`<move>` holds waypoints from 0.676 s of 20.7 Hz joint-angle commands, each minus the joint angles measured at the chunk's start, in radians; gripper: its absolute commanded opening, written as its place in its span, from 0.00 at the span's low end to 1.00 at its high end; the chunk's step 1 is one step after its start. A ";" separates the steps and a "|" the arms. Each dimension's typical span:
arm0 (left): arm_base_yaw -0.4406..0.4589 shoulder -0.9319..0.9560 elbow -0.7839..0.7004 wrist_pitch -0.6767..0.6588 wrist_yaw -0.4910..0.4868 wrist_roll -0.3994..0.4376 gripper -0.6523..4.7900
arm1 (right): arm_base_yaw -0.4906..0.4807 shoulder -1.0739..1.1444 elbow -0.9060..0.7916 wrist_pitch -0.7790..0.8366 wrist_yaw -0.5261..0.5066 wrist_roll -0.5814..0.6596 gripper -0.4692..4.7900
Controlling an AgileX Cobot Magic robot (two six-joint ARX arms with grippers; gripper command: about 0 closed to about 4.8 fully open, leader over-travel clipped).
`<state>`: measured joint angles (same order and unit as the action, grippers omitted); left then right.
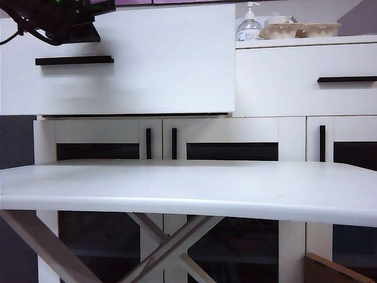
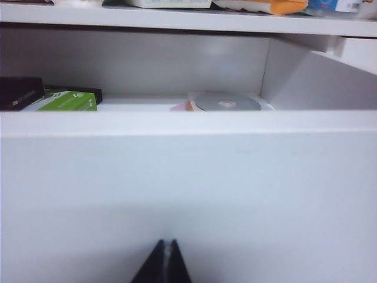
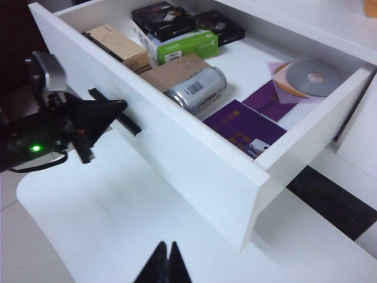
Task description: Pick up a can of beer from the white table, open the left drawer, place the beer inside the drawer, and finally close the drawer.
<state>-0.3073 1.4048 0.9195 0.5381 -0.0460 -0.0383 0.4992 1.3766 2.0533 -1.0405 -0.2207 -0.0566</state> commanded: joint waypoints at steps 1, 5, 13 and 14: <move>0.003 0.032 0.032 0.029 -0.006 0.005 0.11 | 0.001 -0.010 0.003 -0.008 -0.001 0.004 0.09; 0.003 0.108 0.114 0.025 -0.002 0.005 0.11 | 0.001 -0.010 0.003 -0.023 0.001 0.004 0.09; 0.003 0.246 0.255 0.017 0.002 0.005 0.11 | 0.001 -0.010 0.003 -0.062 -0.003 0.000 0.09; 0.003 0.255 0.261 0.018 -0.003 0.005 0.11 | 0.001 -0.010 0.003 -0.063 -0.003 0.000 0.09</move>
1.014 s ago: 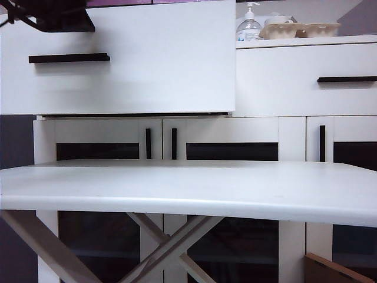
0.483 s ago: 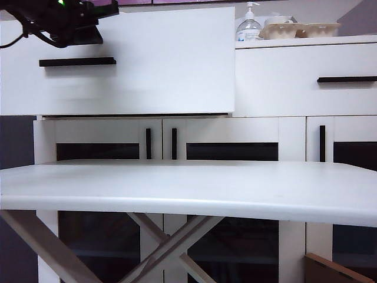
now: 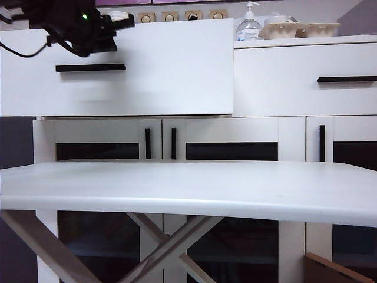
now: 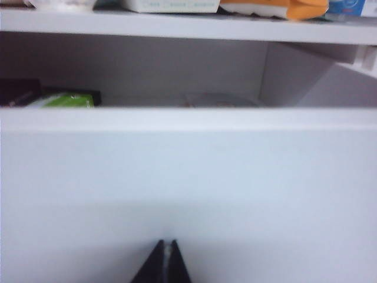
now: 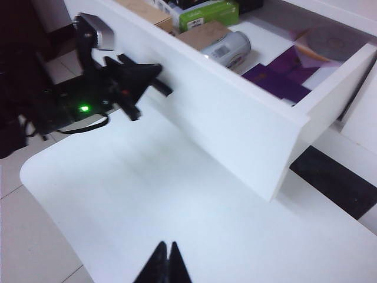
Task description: Pick up a can of beer from the white table, open the left drawer, place the beer inside the drawer, and finally close the drawer.
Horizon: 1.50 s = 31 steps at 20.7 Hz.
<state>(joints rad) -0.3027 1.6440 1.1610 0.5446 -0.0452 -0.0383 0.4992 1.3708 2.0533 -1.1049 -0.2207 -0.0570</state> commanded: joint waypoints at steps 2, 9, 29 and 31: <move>-0.001 0.040 0.043 0.010 -0.003 0.005 0.11 | 0.001 -0.004 0.003 0.000 -0.004 -0.008 0.09; 0.028 0.138 0.197 -0.043 0.007 0.005 0.11 | 0.001 -0.004 0.003 -0.002 -0.007 -0.022 0.09; 0.080 0.408 0.598 -0.167 0.049 0.002 0.11 | 0.001 -0.003 0.003 0.001 -0.007 -0.021 0.09; 0.080 0.452 0.657 -0.173 0.049 0.001 0.11 | 0.001 -0.003 0.003 0.001 -0.006 -0.021 0.09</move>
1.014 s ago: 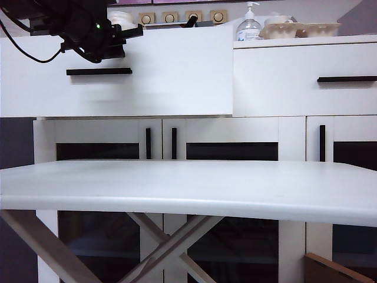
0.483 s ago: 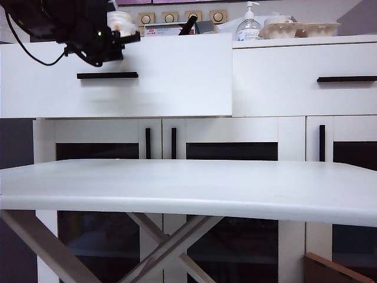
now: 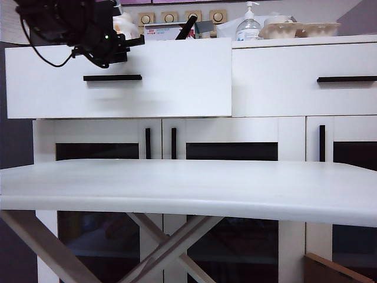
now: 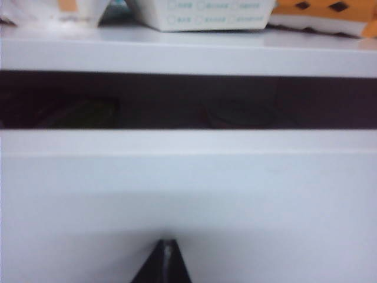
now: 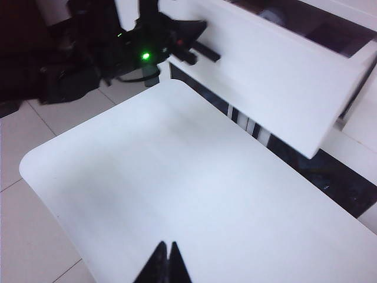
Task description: Pick up a can of beer from the white table, open the left drawer, place the beer inside the drawer, and finally close the drawer.
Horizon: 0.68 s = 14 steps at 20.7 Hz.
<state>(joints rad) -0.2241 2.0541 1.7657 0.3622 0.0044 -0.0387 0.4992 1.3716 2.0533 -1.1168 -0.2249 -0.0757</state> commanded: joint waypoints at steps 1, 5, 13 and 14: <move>0.002 0.063 0.077 0.006 -0.001 0.002 0.11 | 0.001 -0.004 0.003 0.012 -0.002 -0.003 0.09; 0.007 0.120 0.154 -0.018 -0.001 0.000 0.11 | 0.001 -0.004 0.003 0.011 -0.002 -0.003 0.09; 0.026 0.243 0.332 -0.064 -0.004 0.000 0.11 | 0.001 0.002 0.003 0.011 -0.002 -0.003 0.09; 0.026 0.267 0.378 -0.075 -0.005 0.000 0.11 | 0.001 0.007 0.003 0.011 -0.002 -0.003 0.09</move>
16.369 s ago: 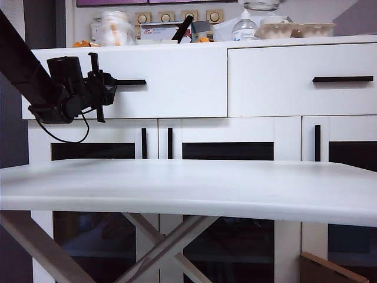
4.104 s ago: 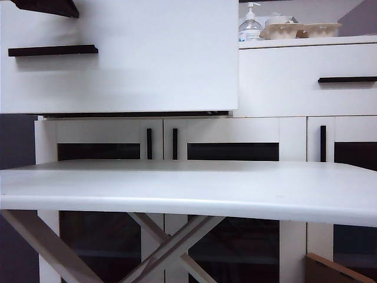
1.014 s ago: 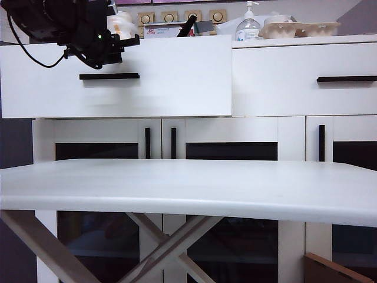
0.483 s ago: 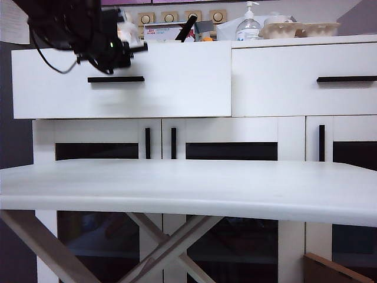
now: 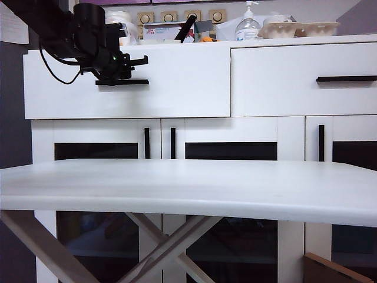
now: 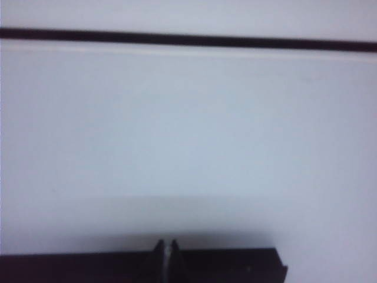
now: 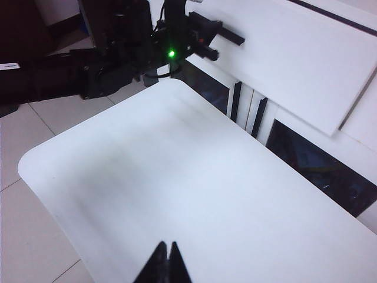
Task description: Pick up a can of beer from the white table, open the left drawer, place the beer inside the drawer, and finally close the drawer.
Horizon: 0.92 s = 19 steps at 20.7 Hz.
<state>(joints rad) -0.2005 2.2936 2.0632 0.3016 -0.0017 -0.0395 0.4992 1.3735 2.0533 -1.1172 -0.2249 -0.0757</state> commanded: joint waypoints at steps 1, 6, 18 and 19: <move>0.003 0.036 0.100 -0.023 0.002 0.000 0.11 | 0.001 0.006 0.003 0.010 -0.002 -0.003 0.09; 0.004 0.098 0.208 -0.076 0.000 -0.002 0.11 | 0.001 0.011 0.003 0.006 -0.003 -0.003 0.09; 0.007 -0.067 0.208 -0.366 0.032 0.005 0.11 | 0.000 -0.036 0.003 -0.092 0.024 -0.004 0.09; 0.007 -0.095 0.208 -0.424 0.033 0.004 0.11 | 0.000 -0.045 0.003 -0.103 0.024 -0.004 0.09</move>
<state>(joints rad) -0.1925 2.2311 2.2662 -0.0414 0.0250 -0.0387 0.4992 1.3392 2.0533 -1.2049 -0.2031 -0.0761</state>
